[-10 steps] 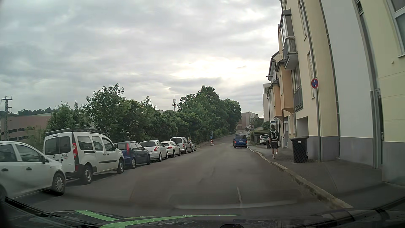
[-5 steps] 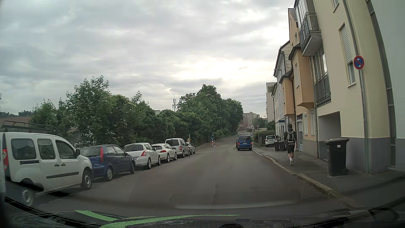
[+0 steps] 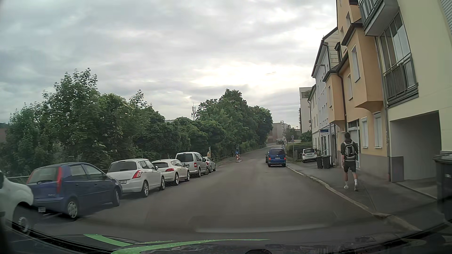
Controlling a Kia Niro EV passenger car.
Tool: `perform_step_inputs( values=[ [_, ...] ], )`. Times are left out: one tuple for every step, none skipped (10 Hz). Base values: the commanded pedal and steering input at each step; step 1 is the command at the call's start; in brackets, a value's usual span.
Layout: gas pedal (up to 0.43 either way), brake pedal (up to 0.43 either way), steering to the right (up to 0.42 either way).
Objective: Follow the waypoints while adhering to traffic rules and regulations
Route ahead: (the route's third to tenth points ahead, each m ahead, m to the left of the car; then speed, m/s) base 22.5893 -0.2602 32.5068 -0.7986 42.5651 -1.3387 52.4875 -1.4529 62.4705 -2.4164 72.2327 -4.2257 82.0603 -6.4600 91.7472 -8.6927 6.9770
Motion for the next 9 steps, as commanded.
perform_step_inputs(
  values=[
    [0.059, 0.000, 0.000],
    [0.059, 0.000, 0.001],
    [0.059, 0.000, 0.002],
    [0.059, 0.000, 0.003],
    [0.059, 0.000, 0.003],
    [0.059, 0.000, 0.003],
    [0.047, 0.000, 0.004],
    [0.047, 0.000, 0.004],
    [0.047, 0.000, 0.005]
  ],
)
